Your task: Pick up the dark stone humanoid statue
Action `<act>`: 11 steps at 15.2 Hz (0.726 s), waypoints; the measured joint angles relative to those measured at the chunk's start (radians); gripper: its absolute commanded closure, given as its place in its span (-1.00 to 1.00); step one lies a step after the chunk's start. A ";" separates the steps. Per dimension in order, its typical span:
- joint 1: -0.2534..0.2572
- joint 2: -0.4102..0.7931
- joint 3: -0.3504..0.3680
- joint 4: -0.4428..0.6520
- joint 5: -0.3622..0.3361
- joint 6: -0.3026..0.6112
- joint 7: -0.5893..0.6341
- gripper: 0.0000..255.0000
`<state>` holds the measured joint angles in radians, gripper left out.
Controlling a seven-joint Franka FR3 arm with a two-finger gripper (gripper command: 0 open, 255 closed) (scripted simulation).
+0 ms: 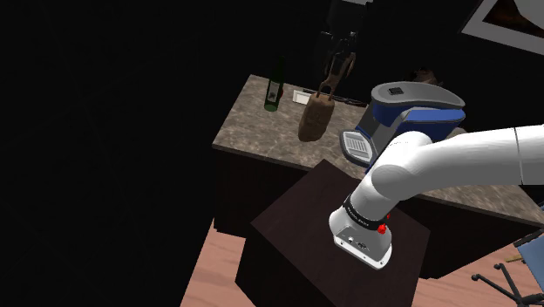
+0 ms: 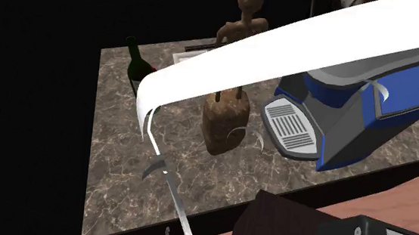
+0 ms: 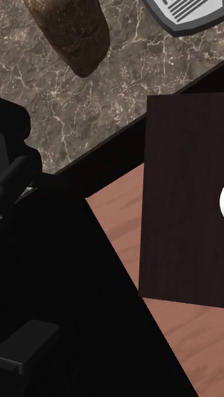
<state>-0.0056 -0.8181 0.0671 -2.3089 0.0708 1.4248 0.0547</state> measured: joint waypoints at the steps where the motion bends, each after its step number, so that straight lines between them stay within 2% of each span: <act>1: 0.000 0.000 0.000 0.000 0.000 0.000 0.000 -1.00; 11: -0.022 0.127 -0.194 0.065 -0.194 0.018 -0.311 -1.00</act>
<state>-0.0277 -0.6906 -0.1265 -2.2437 -0.1236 1.4425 -0.2560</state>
